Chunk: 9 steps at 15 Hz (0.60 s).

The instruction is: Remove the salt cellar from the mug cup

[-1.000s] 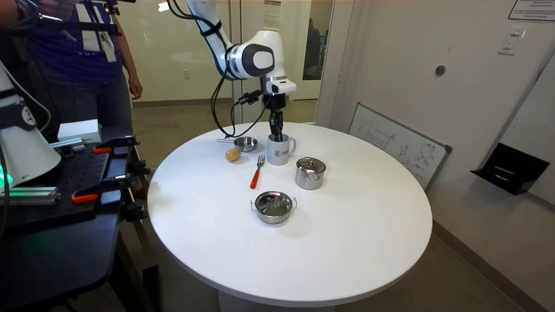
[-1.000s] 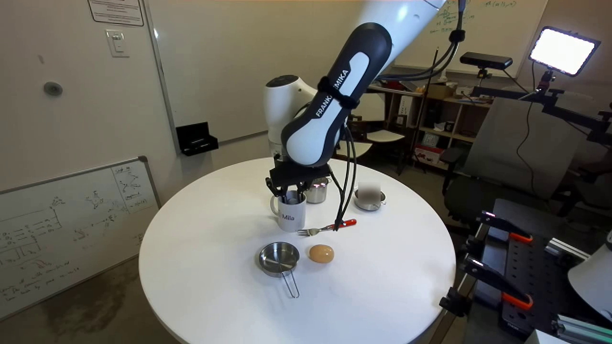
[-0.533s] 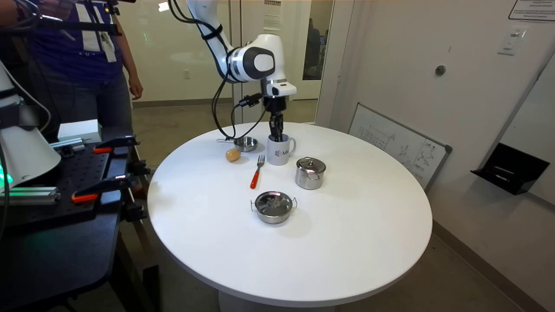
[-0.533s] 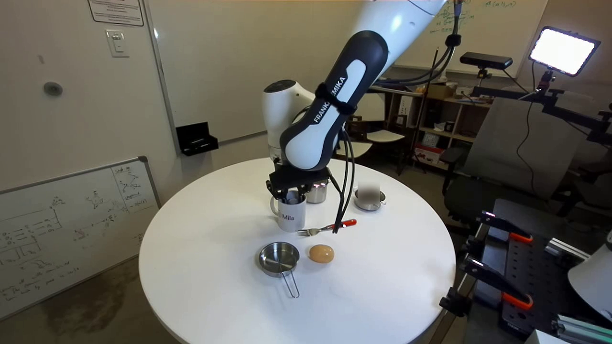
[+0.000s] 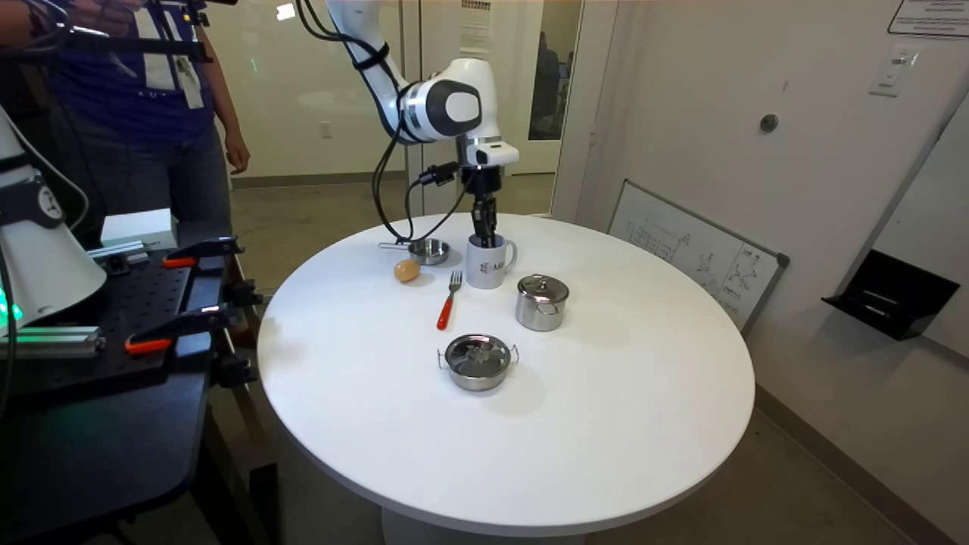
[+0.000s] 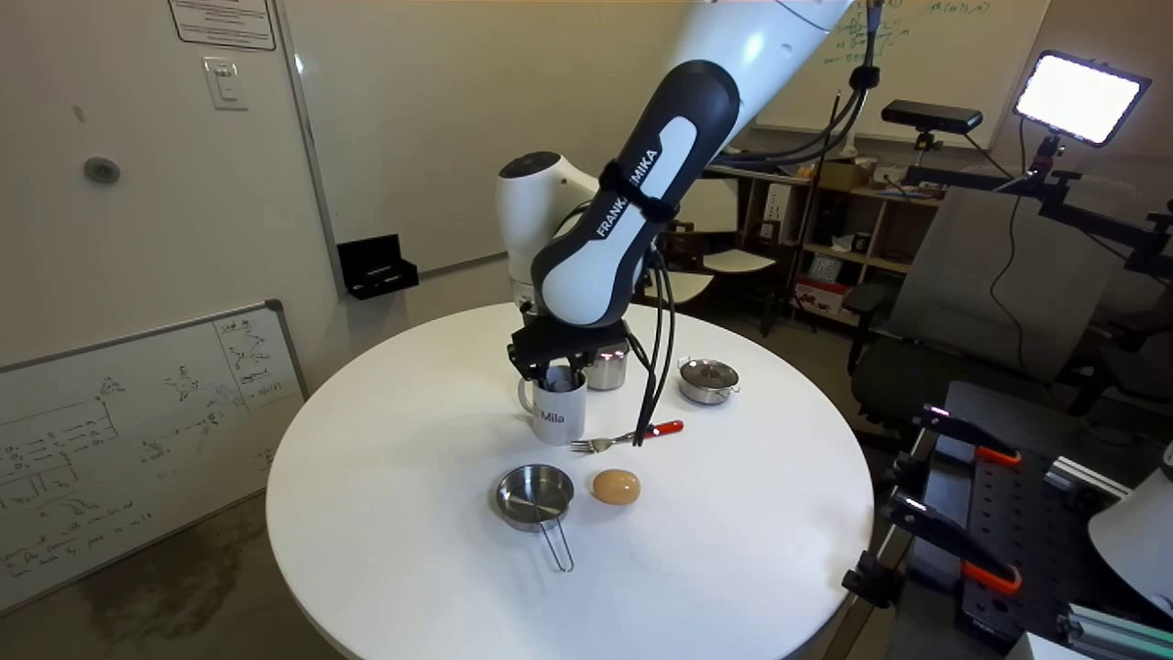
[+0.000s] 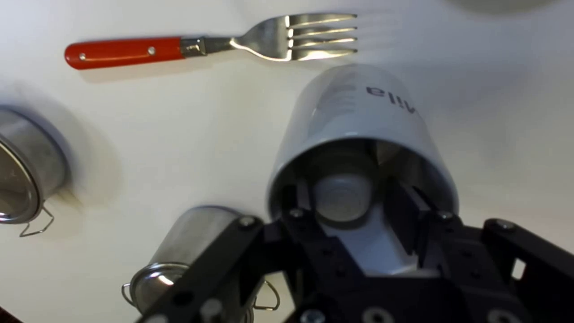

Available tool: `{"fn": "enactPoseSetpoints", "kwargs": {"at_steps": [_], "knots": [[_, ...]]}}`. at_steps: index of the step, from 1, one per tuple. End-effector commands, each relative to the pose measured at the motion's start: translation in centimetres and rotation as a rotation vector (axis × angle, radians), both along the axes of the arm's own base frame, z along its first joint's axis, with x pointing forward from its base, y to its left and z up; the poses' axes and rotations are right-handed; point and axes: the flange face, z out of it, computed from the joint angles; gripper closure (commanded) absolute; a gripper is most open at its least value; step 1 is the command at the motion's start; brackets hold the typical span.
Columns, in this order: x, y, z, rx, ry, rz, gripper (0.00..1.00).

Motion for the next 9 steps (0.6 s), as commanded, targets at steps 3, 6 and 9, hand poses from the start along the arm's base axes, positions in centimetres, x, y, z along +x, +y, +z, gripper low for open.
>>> {"fn": "enactPoseSetpoints", "kwargs": {"at_steps": [3, 6, 9], "knots": [[0.81, 0.59, -0.60, -0.031, -0.008, -0.020, 0.92], [0.89, 0.57, -0.62, -0.033, -0.010, -0.023, 0.92], [0.78, 0.66, 0.24, -0.035, -0.010, -0.023, 0.92]]}}
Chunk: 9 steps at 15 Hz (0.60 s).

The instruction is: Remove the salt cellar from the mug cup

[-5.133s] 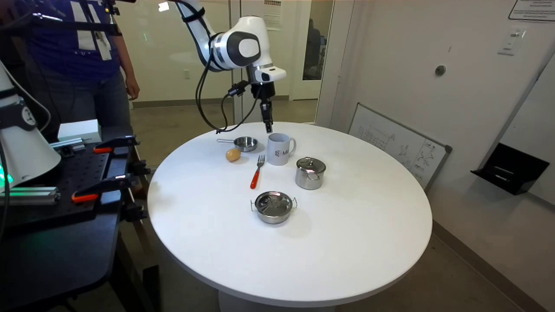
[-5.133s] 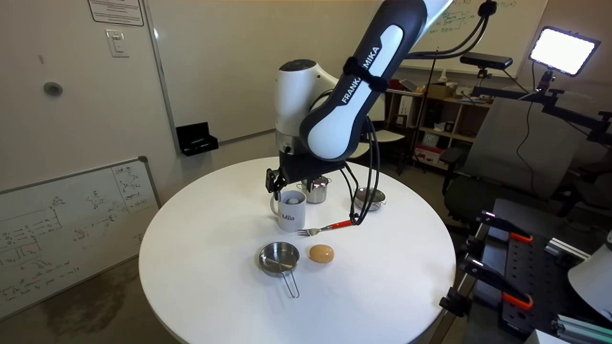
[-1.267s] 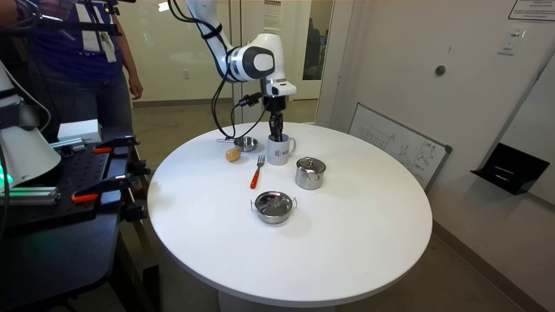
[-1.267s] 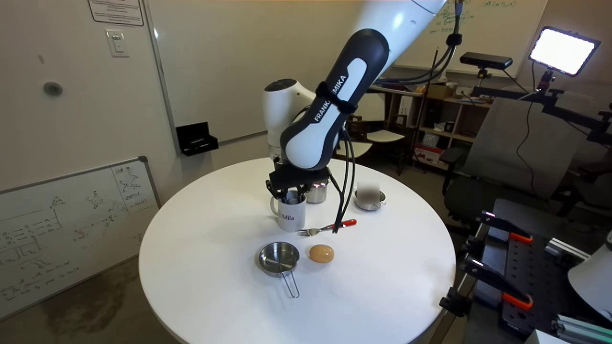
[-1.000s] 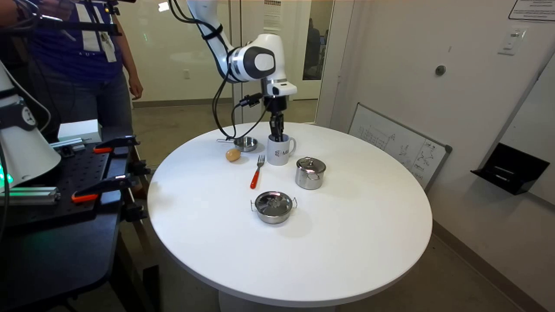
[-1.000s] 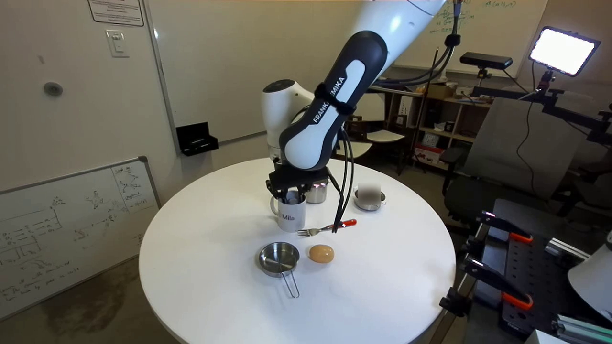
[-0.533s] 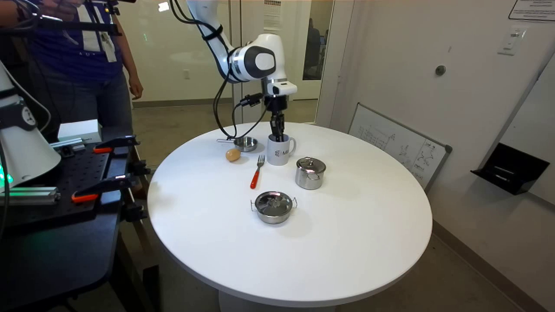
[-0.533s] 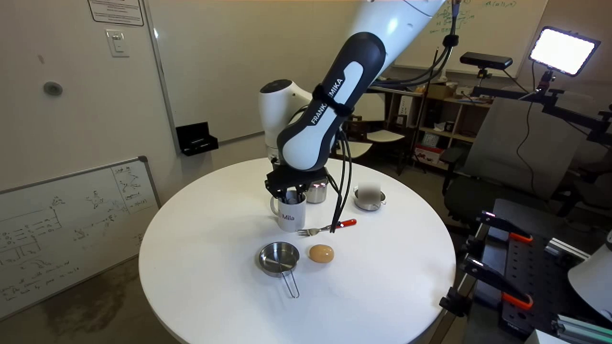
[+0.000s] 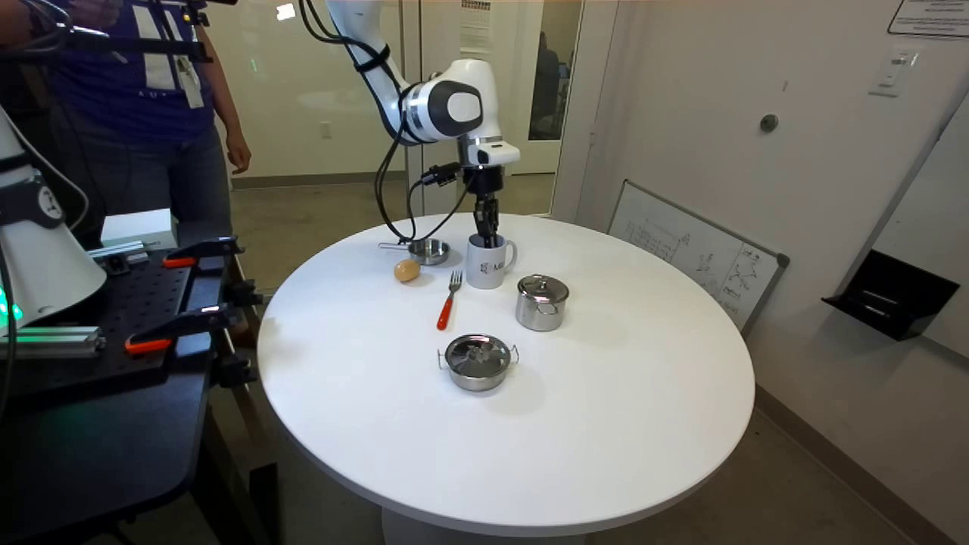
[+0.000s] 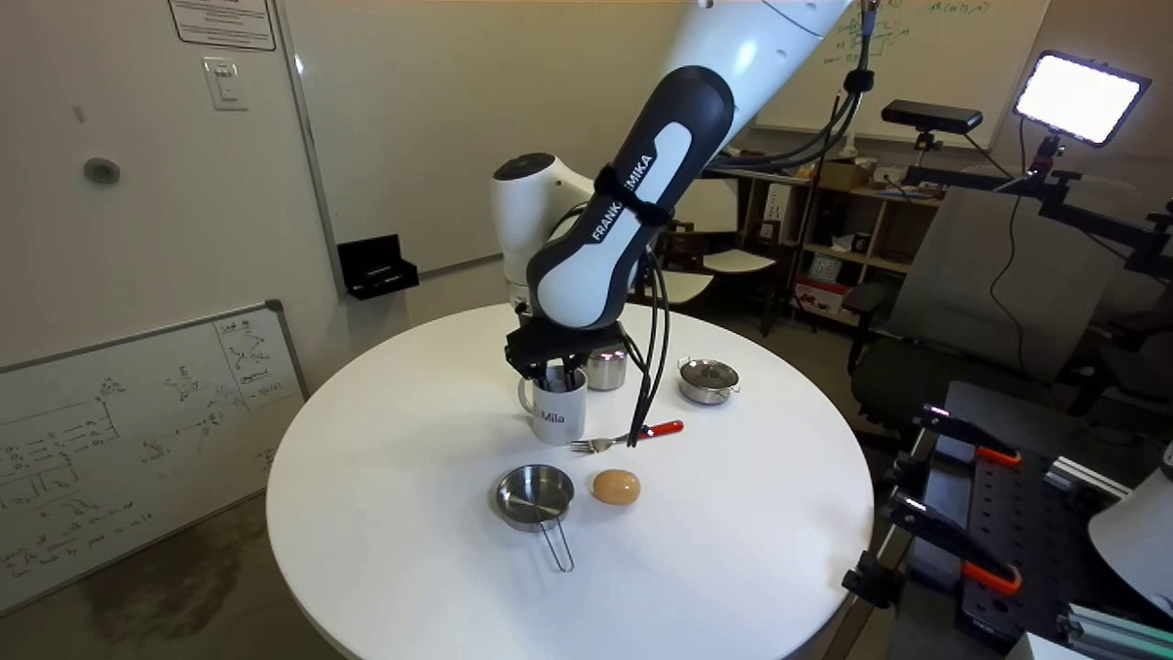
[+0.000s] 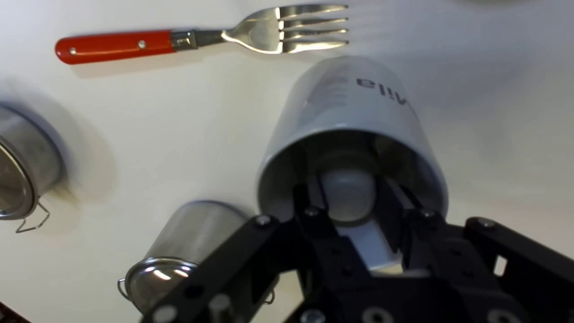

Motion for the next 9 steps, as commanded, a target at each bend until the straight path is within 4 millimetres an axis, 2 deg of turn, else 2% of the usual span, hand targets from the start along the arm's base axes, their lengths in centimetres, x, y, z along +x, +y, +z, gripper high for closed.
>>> {"fn": "enactPoseSetpoints", "kwargs": {"at_steps": [1, 9], "knots": [[0.3, 0.4, 0.6, -0.025, -0.001, -0.017, 0.92], [-0.1, 0.4, 4.1, -0.050, -0.004, -0.007, 0.92]]}}
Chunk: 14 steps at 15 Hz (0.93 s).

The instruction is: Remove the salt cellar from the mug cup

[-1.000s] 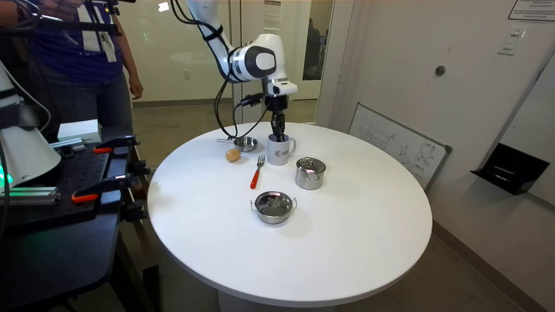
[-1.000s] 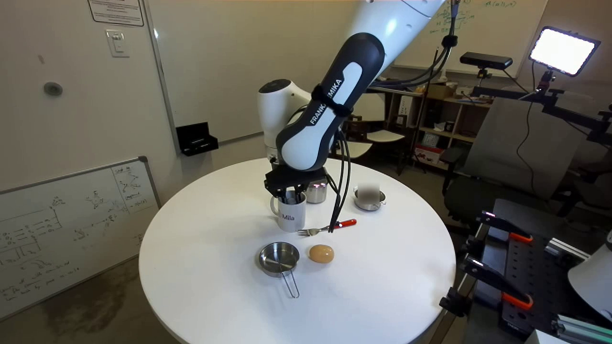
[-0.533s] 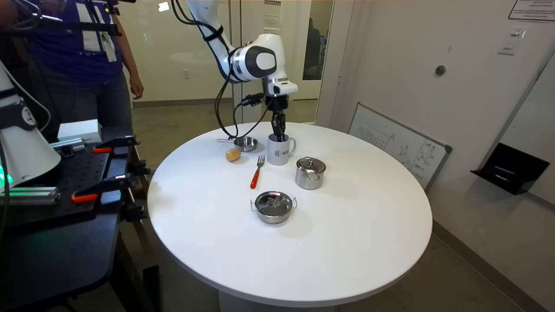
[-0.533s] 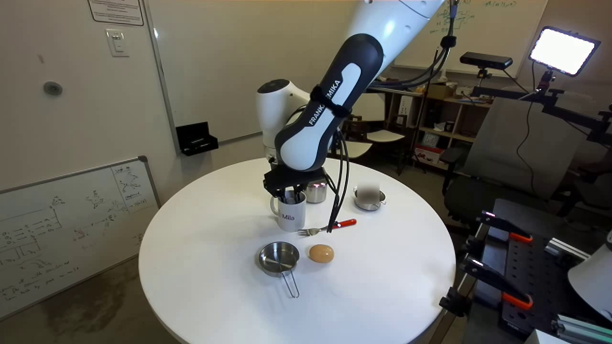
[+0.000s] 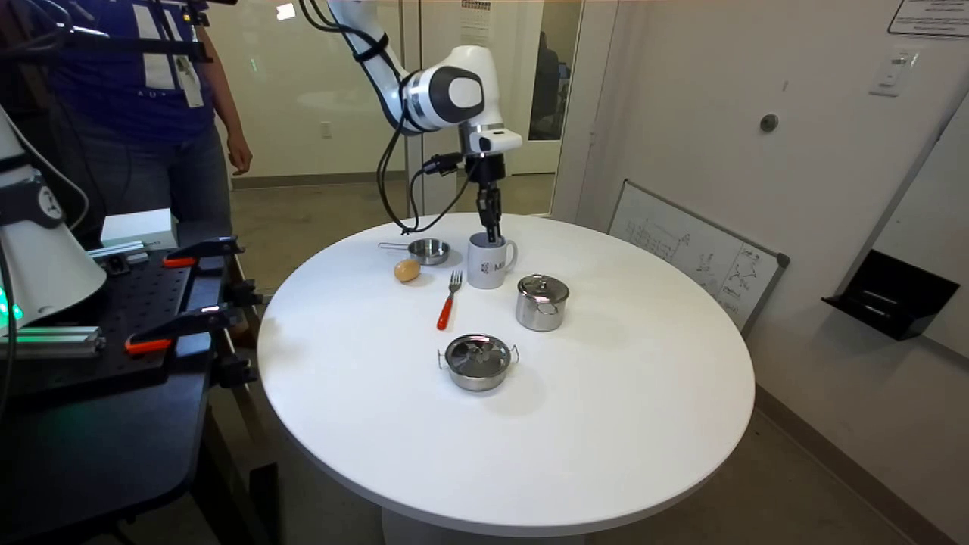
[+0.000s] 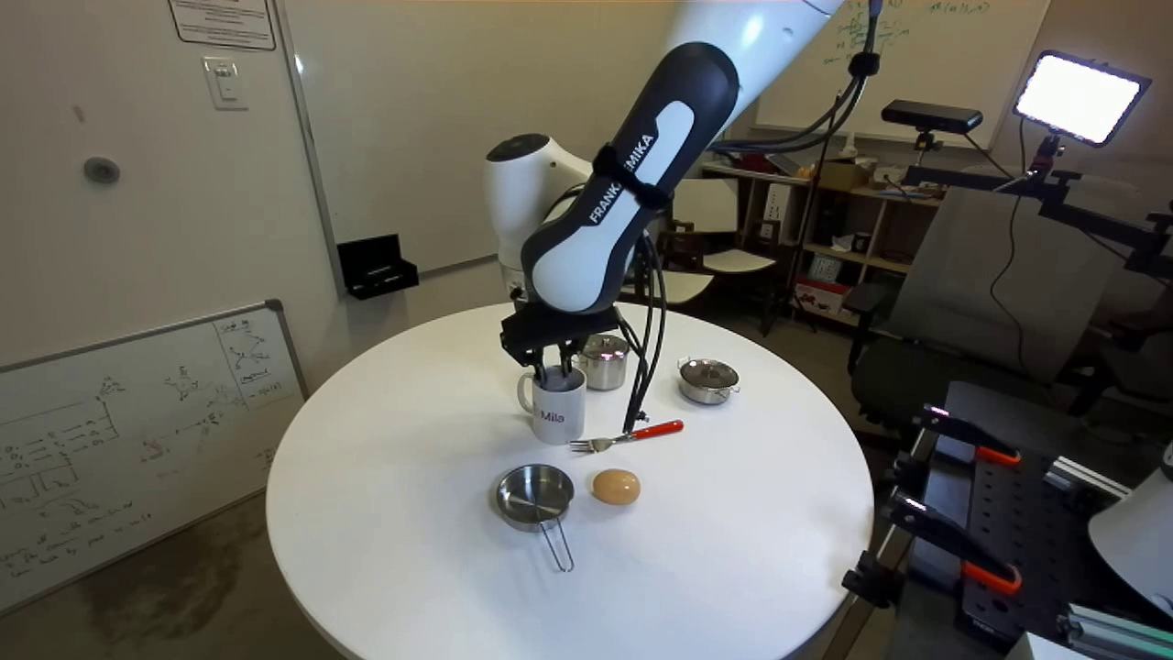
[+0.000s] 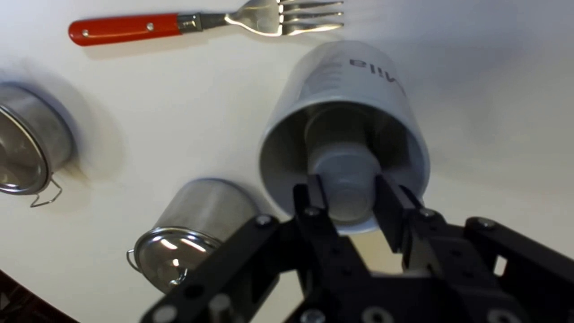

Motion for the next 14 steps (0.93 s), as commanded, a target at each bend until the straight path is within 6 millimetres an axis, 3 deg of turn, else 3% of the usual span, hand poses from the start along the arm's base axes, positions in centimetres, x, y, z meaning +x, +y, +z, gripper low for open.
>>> {"fn": "enactPoseSetpoints", "kwargs": {"at_steps": [1, 8, 14], "knots": [[-0.6, 0.0, 2.5, -0.035, 0.009, -0.015, 0.92], [-1.7, -0.2, 6.3, -0.043, 0.001, -0.014, 0.92], [-4.2, -2.4, 10.3, -0.070, -0.066, -0.112, 0.92]]}}
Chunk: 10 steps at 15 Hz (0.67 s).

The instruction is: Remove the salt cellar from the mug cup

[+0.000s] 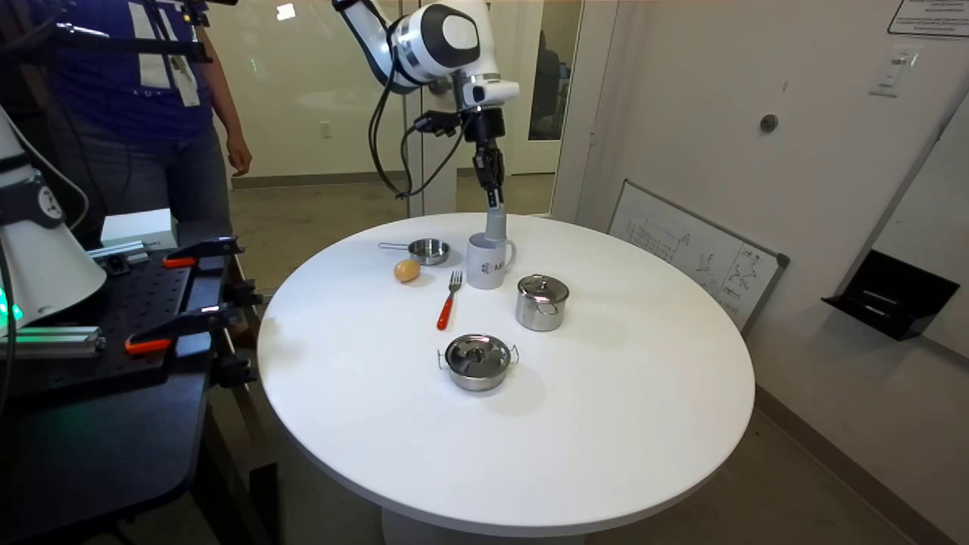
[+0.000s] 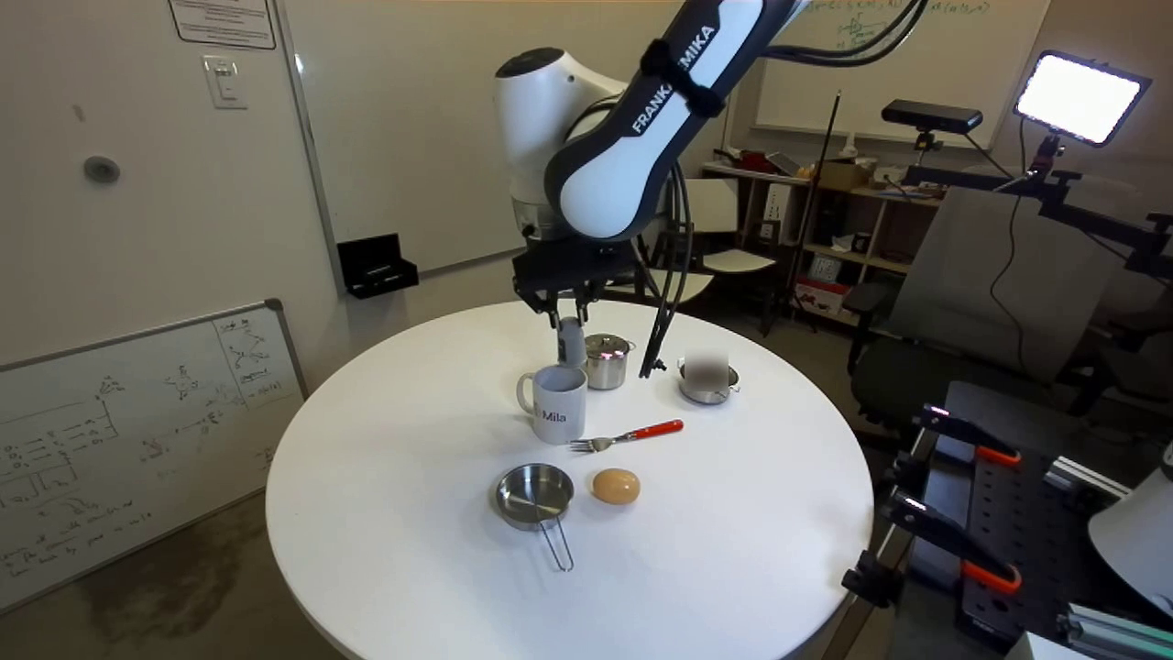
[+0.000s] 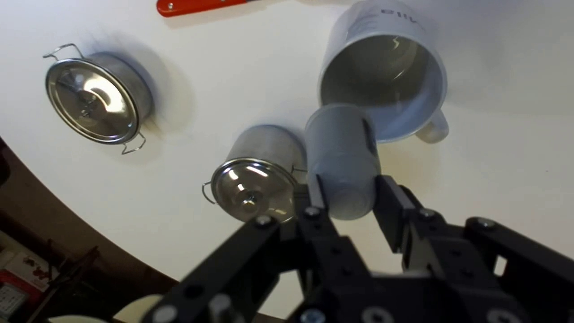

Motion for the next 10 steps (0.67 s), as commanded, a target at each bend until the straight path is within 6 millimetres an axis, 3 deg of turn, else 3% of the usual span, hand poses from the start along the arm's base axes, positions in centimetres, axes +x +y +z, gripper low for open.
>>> {"fn": "enactPoseSetpoints", "kwargs": {"at_steps": [1, 6, 10], "knots": [[-3.2, -1.9, 2.6, -0.019, -0.030, -0.088, 0.92], [-7.1, -5.2, 3.1, -0.021, -0.048, -0.243, 0.92], [-10.2, -7.4, 1.1, 0.016, -0.073, -0.359, 0.92]]}}
